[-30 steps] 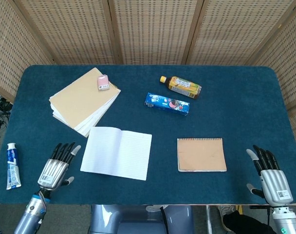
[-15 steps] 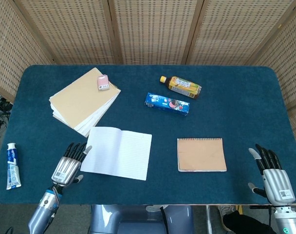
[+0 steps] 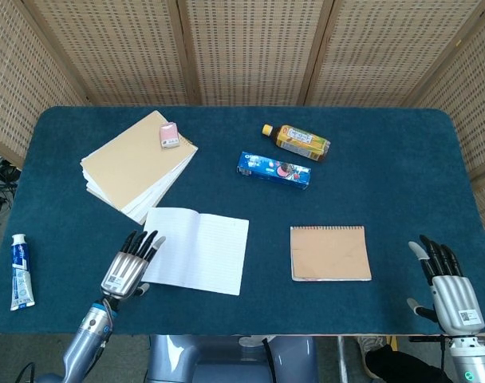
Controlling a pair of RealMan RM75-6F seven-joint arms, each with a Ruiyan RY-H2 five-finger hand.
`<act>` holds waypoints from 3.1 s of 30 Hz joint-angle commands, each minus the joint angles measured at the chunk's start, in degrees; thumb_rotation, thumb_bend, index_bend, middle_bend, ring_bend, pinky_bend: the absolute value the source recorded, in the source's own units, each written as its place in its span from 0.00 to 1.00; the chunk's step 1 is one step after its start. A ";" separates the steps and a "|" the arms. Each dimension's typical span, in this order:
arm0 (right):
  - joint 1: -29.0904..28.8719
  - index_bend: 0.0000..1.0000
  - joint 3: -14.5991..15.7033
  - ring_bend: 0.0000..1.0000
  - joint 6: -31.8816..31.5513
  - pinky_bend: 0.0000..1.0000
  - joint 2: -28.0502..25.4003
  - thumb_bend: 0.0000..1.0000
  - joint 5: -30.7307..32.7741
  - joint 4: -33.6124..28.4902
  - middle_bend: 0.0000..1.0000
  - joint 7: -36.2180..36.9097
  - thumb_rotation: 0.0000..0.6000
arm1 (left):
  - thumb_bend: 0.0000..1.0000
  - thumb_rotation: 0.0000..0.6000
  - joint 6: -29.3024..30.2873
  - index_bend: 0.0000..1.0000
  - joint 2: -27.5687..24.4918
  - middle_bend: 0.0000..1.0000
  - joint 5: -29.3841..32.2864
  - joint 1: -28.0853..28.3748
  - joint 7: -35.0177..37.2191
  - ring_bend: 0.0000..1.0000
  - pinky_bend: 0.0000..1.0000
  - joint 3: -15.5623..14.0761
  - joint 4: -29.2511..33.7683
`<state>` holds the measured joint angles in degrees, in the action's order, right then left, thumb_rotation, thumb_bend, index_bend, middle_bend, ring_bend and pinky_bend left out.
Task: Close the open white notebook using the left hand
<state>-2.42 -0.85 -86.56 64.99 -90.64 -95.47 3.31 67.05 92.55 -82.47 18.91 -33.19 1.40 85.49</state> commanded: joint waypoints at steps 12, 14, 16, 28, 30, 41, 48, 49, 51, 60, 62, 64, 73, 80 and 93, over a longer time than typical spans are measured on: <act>-0.73 0.00 -0.07 0.00 0.86 0.00 0.21 0.11 -0.38 -0.40 0.00 -0.09 1.00 | 0.18 1.00 -0.95 0.00 1.89 0.00 3.32 1.13 -1.78 0.00 0.00 0.43 -1.90; -0.83 0.00 -0.06 0.00 0.96 0.00 0.25 0.11 -0.43 -0.45 0.00 -0.14 1.00 | 0.18 1.00 -0.94 0.00 2.16 0.00 3.53 1.28 -2.08 0.00 0.00 0.42 -2.14; -0.89 0.00 -0.05 0.00 1.01 0.00 0.29 0.11 -0.49 -0.50 0.00 -0.19 1.00 | 0.18 1.00 -0.95 0.00 2.41 0.00 3.82 1.45 -2.43 0.00 0.00 0.42 -2.38; -1.00 0.00 0.15 0.00 1.25 0.00 0.43 0.11 -0.53 -0.48 0.00 -0.66 1.00 | 0.41 1.00 1.05 0.00 3.15 0.00 2.64 1.88 -3.03 0.00 0.00 -0.10 -4.08; -1.00 0.00 0.18 0.00 1.25 0.00 0.47 0.11 -0.54 -0.46 0.00 -0.77 1.00 | 0.43 1.00 1.33 0.00 3.14 0.00 2.32 1.92 -3.00 0.00 0.00 -0.23 -4.20; -0.96 0.01 0.18 0.00 1.11 0.00 0.36 0.11 -0.46 -0.53 0.00 -0.68 1.00 | 0.49 1.00 6.46 0.00 3.79 0.00 -3.39 2.16 -3.80 0.00 0.00 -0.93 -6.88; -0.87 0.01 0.18 0.00 0.89 0.00 0.28 0.11 -0.48 -0.68 0.00 -0.73 1.00 | 0.52 1.00 8.68 0.00 3.28 0.00 -6.71 2.64 -4.98 0.00 0.00 -1.06 -5.95; -0.84 0.01 0.19 0.00 0.84 0.00 0.26 0.11 -0.49 -0.70 0.00 -0.70 1.00 | 0.52 1.00 8.87 0.00 3.20 0.00 -7.08 2.72 -5.25 0.00 0.00 -1.08 -5.75; -0.81 0.01 0.20 0.00 0.77 0.00 0.22 0.11 -0.52 -0.77 0.00 -0.61 1.00 | 0.52 1.00 9.00 0.00 3.03 0.00 -7.80 2.96 -5.76 0.00 0.00 -1.14 -5.43; -0.79 0.02 0.11 0.00 0.91 0.00 0.00 0.11 -0.08 -0.99 0.00 -0.62 1.00 | 0.52 1.00 8.68 0.00 2.82 0.00 -11.21 4.95 -9.74 0.00 0.00 -0.83 -4.88; -0.76 0.02 0.07 0.00 0.89 0.00 -0.03 0.11 0.03 -1.07 0.00 -0.81 1.00 | 0.52 1.00 8.40 0.00 2.84 0.00 -11.19 5.16 -10.34 0.00 0.00 -0.63 -4.45; -0.73 0.02 -0.01 0.00 0.80 0.00 -0.04 0.11 0.11 -1.15 0.00 -0.85 1.00 | 0.52 1.00 8.24 0.00 2.91 0.00 -11.33 5.44 -11.20 0.00 0.00 -0.36 -3.94; -0.65 0.02 -0.05 0.00 0.81 0.00 -0.19 0.11 0.33 -1.38 0.00 -0.84 1.00 | 0.52 1.00 8.35 0.00 3.63 0.00 -12.88 6.28 -13.06 0.00 0.00 0.06 -1.81; -0.60 0.02 -0.08 0.00 0.81 0.00 -0.37 0.11 0.50 -1.44 0.00 -0.66 1.00 | 0.52 1.00 7.96 0.00 4.51 0.00 -12.96 6.37 -13.59 0.00 0.00 -0.08 -1.73; -0.55 0.03 -0.08 0.00 0.87 0.00 -0.55 0.11 0.56 -1.43 0.00 -0.53 1.00 | 0.52 1.00 9.42 0.00 3.64 0.00 -11.99 4.81 -10.75 0.00 0.00 -0.42 -0.06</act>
<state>-2.97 -0.94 -85.69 64.44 -90.07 -96.90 2.79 76.01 96.76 -95.05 24.32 -44.76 1.14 84.77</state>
